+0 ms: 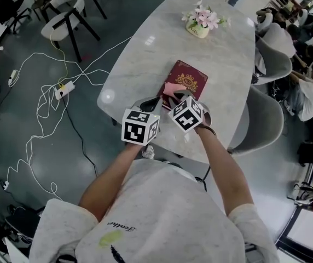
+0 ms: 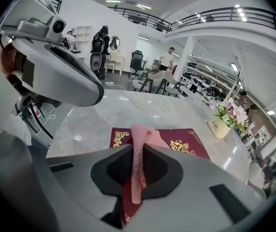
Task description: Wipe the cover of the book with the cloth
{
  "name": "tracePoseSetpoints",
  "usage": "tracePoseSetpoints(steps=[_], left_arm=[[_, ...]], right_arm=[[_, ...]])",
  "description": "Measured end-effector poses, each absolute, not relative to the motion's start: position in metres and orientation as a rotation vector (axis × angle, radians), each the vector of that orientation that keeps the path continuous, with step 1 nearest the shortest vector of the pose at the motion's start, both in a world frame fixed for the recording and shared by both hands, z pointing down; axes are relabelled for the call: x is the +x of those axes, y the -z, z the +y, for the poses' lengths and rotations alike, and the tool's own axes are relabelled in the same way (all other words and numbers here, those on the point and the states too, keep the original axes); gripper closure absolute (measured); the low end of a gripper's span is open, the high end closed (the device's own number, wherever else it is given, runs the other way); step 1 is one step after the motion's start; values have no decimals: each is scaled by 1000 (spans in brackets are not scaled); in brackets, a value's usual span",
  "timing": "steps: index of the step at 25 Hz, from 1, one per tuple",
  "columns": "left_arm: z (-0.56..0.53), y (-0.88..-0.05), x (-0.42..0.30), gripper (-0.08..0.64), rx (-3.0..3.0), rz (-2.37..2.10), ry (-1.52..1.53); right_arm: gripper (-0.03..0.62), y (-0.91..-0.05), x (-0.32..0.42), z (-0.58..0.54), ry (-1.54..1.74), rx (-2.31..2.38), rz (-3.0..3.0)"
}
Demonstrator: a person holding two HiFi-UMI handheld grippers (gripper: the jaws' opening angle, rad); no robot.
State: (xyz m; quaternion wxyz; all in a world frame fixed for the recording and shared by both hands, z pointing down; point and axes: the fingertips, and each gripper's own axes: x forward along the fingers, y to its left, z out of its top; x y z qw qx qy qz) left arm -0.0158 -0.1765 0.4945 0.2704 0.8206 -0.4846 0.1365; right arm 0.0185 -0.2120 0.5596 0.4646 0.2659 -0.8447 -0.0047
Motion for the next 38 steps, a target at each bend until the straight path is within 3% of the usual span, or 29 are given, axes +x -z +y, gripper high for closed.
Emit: tracePoseSetpoints(steps=[22, 38], left_arm=[[-135, -483, -16, 552, 2128, -1446, -398], [-202, -490, -41, 552, 2196, -1373, -402]], right_arm=[[574, -531, 8, -159, 99, 505, -2204], [574, -472, 11, -279, 253, 690, -2150]])
